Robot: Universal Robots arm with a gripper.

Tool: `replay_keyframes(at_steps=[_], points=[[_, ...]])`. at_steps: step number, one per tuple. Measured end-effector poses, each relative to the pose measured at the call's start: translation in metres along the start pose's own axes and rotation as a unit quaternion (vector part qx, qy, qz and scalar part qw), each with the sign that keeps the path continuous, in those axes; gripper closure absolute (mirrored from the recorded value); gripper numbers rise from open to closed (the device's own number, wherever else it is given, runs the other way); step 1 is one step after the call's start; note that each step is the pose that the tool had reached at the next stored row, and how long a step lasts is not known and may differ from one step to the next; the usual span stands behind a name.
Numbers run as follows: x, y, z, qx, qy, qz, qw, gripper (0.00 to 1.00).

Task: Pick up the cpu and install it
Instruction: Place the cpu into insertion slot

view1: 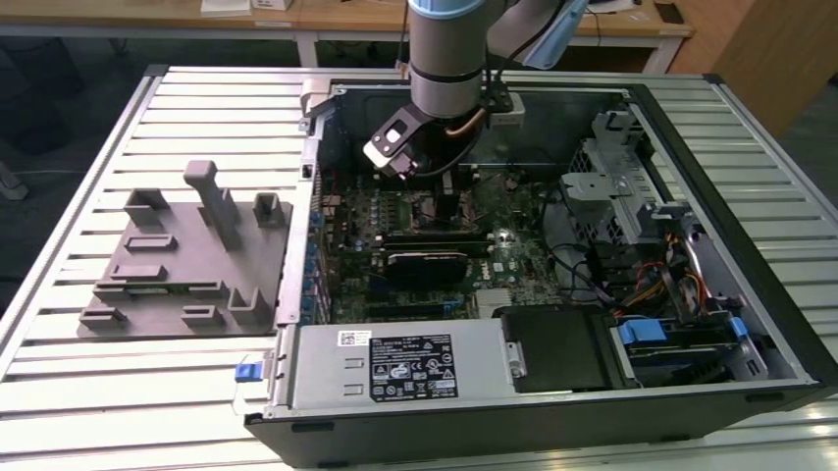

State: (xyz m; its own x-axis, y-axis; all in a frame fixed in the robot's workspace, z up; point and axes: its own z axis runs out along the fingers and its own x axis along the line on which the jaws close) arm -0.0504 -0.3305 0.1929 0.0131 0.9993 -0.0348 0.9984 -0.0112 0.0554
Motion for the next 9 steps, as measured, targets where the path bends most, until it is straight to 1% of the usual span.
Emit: replay_keyframes(at_steps=[9], points=[[0.0001,0.0002,0.0002,0.0000,0.0001,0.000,1.0000,0.47]])
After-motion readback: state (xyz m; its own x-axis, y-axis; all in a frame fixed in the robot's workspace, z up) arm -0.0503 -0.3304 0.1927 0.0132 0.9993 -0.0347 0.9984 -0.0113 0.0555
